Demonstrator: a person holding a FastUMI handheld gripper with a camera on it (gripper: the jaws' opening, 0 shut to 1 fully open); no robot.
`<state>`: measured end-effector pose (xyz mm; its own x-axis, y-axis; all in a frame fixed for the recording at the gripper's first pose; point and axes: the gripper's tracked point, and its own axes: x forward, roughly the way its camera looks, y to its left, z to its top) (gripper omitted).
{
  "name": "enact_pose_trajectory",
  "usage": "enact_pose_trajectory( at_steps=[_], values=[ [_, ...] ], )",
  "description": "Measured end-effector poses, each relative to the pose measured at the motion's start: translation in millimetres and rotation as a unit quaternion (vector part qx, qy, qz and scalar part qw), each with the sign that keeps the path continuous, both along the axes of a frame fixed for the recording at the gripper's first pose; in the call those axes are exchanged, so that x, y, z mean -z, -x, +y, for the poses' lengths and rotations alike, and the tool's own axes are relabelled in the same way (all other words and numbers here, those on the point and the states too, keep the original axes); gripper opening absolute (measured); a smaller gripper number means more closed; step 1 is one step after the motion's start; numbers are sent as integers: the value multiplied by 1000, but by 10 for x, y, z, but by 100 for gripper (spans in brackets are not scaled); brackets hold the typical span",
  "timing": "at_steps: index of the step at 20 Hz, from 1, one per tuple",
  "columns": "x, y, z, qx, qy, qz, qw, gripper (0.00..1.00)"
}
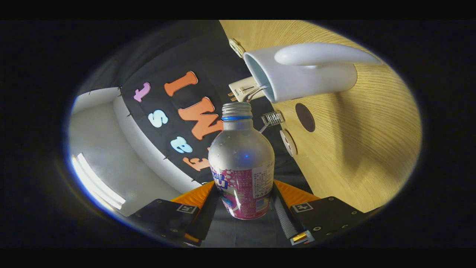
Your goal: Take the bottle from table, then pour the juice into the cup, finally place the bottle on the coaster
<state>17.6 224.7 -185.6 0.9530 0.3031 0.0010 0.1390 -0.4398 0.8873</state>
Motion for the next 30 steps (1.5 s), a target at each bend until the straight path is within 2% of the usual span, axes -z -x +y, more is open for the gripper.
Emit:
enact_pose_trajectory(
  at_steps=[30],
  values=[
    [-155,-28,-201,15,-45,-31,998,77]
  ],
)
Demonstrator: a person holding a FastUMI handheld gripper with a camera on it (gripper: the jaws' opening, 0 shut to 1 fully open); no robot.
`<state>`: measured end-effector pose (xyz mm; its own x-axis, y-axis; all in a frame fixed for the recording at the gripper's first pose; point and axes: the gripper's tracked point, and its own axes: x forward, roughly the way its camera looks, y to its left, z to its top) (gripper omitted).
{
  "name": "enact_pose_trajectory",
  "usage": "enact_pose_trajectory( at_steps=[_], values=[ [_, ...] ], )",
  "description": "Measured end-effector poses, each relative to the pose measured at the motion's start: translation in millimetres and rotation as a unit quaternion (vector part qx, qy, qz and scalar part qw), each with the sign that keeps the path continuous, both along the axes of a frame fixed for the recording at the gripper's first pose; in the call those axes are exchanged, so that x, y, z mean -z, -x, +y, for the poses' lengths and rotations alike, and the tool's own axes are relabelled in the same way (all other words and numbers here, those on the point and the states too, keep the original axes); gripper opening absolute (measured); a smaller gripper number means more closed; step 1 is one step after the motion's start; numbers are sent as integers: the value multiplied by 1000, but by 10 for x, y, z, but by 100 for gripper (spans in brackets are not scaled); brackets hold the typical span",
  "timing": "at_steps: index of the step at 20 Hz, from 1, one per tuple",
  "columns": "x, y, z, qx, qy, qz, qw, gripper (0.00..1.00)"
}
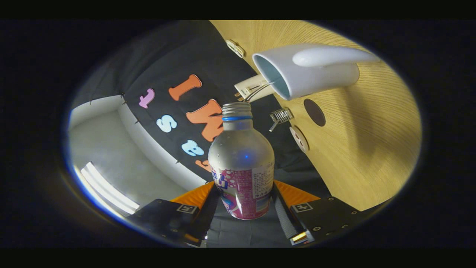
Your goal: Take the bottle from table, then pour the juice into the cup, finally place the bottle on the coaster
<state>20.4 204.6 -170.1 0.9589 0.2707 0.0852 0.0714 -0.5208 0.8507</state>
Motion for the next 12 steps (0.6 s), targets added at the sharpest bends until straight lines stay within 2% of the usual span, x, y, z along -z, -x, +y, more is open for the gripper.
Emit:
enact_pose_trajectory(
  at_steps=[12],
  values=[
    [-46,-49,-88,-5,-52,-16,999,77]
  ],
)
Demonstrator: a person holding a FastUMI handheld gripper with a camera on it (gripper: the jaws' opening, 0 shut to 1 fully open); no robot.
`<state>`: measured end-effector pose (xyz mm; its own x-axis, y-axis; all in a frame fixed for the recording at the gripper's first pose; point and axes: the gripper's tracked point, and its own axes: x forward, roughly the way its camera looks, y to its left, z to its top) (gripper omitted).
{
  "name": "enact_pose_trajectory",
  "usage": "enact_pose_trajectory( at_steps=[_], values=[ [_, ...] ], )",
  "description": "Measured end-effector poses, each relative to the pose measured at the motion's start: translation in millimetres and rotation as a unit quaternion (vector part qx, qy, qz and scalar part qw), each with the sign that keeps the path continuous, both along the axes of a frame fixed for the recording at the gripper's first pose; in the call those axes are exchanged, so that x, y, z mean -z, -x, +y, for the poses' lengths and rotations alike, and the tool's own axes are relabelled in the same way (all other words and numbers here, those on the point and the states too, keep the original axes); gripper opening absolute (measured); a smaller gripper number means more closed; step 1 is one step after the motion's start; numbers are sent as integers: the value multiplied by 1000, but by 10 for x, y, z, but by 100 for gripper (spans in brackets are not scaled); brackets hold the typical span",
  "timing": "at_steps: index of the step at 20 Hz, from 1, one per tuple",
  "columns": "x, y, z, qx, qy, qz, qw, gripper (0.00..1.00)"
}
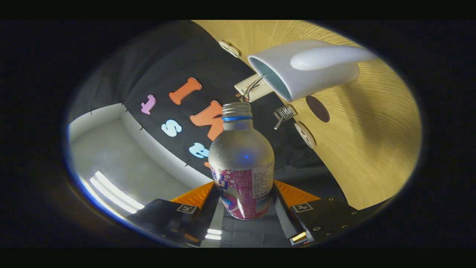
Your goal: Take the bottle from table, then pour the juice into the cup, finally place the bottle on the coaster
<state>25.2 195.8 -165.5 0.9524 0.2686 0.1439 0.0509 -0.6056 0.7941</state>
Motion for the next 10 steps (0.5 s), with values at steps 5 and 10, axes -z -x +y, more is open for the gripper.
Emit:
enact_pose_trajectory(
  at_steps=[5,10],
  values=[
    [-34,0,-32,1,-13,-6,1000,77],
    [-48,-8,-80,4,-19,-8,1000,77]
  ],
)
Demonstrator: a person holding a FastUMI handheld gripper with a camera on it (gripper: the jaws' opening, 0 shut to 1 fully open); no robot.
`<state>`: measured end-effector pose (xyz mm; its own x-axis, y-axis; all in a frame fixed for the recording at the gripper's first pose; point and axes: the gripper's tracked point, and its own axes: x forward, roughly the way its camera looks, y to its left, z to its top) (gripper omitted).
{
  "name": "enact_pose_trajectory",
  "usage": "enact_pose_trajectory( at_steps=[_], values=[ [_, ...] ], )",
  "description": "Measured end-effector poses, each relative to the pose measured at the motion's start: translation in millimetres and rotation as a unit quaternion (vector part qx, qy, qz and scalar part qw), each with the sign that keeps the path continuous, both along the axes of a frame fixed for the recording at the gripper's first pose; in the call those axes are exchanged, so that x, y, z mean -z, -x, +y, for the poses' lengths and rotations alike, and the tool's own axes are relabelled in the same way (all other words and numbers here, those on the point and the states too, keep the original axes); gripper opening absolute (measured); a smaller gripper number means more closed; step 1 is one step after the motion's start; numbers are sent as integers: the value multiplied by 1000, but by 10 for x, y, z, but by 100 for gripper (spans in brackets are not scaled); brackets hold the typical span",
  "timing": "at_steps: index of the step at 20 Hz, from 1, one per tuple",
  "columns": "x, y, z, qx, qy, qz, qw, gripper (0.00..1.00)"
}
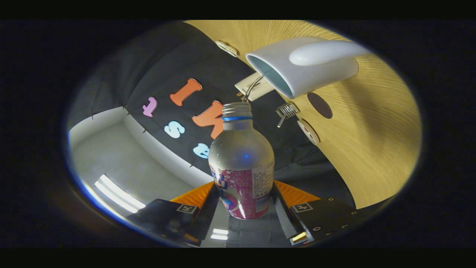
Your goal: Take the bottle from table, then pour the juice into the cup, finally place the bottle on the coaster
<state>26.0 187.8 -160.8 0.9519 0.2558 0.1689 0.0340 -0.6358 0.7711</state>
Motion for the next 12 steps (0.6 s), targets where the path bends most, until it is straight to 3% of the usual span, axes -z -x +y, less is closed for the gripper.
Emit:
enact_pose_trajectory(
  at_steps=[12],
  values=[
    [-61,25,-49,2,-4,-6,1000,77]
  ],
)
